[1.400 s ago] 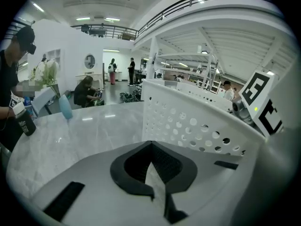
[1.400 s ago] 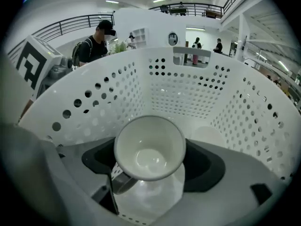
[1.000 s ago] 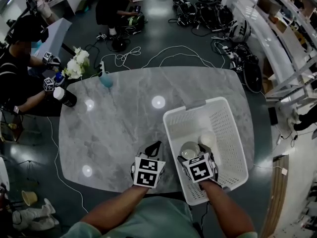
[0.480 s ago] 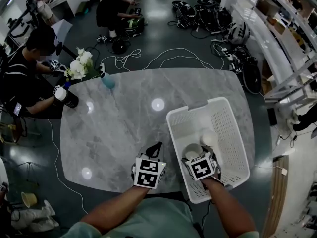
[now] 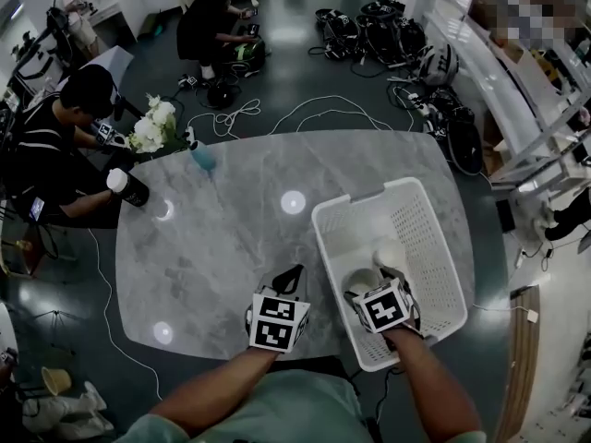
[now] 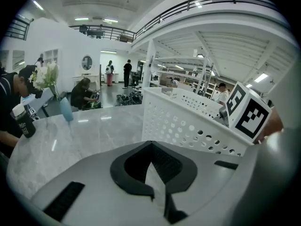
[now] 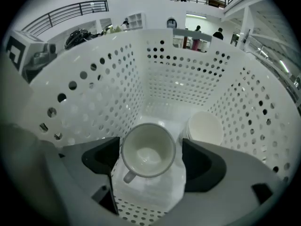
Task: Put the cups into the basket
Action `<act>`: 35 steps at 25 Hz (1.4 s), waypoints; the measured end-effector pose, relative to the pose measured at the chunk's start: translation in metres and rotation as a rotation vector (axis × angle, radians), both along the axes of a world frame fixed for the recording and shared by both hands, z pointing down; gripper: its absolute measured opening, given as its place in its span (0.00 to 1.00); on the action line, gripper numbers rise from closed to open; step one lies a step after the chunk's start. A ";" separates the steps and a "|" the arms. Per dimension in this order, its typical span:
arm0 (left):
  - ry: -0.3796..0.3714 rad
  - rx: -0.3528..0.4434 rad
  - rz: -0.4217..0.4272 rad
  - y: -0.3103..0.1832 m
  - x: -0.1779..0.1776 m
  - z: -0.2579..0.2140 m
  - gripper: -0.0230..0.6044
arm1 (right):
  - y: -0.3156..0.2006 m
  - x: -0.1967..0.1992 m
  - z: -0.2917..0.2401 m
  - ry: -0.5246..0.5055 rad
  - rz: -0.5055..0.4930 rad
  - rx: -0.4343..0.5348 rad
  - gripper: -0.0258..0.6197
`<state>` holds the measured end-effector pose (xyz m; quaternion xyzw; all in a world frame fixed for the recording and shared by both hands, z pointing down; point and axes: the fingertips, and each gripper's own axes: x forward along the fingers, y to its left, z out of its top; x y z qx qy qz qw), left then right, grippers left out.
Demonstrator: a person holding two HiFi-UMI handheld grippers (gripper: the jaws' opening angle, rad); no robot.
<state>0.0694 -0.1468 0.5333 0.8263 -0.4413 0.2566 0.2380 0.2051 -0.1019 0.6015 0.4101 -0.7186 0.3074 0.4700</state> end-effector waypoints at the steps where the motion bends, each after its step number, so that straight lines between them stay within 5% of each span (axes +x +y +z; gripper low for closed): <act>1: 0.005 0.006 0.003 0.001 0.001 -0.004 0.04 | -0.003 0.000 -0.008 -0.003 0.010 0.028 0.65; 14: 0.066 0.110 0.066 0.017 0.014 -0.075 0.04 | -0.009 0.001 -0.136 -0.043 0.191 0.427 0.64; 21: 0.080 0.164 0.108 0.046 -0.011 -0.091 0.04 | 0.036 -0.044 -0.180 -0.112 0.270 0.560 0.64; 23: 0.087 0.165 0.117 0.058 -0.021 -0.092 0.04 | 0.053 -0.059 -0.183 -0.102 0.282 0.587 0.55; 25: 0.103 0.160 0.125 0.070 -0.032 -0.092 0.04 | 0.068 -0.075 -0.183 -0.088 0.302 0.608 0.31; 28: 0.118 0.155 0.140 0.090 -0.049 -0.089 0.04 | 0.090 -0.093 -0.176 -0.076 0.335 0.617 0.13; 35: 0.126 0.170 0.143 0.129 -0.077 -0.094 0.04 | 0.128 -0.119 -0.169 -0.080 0.366 0.625 0.07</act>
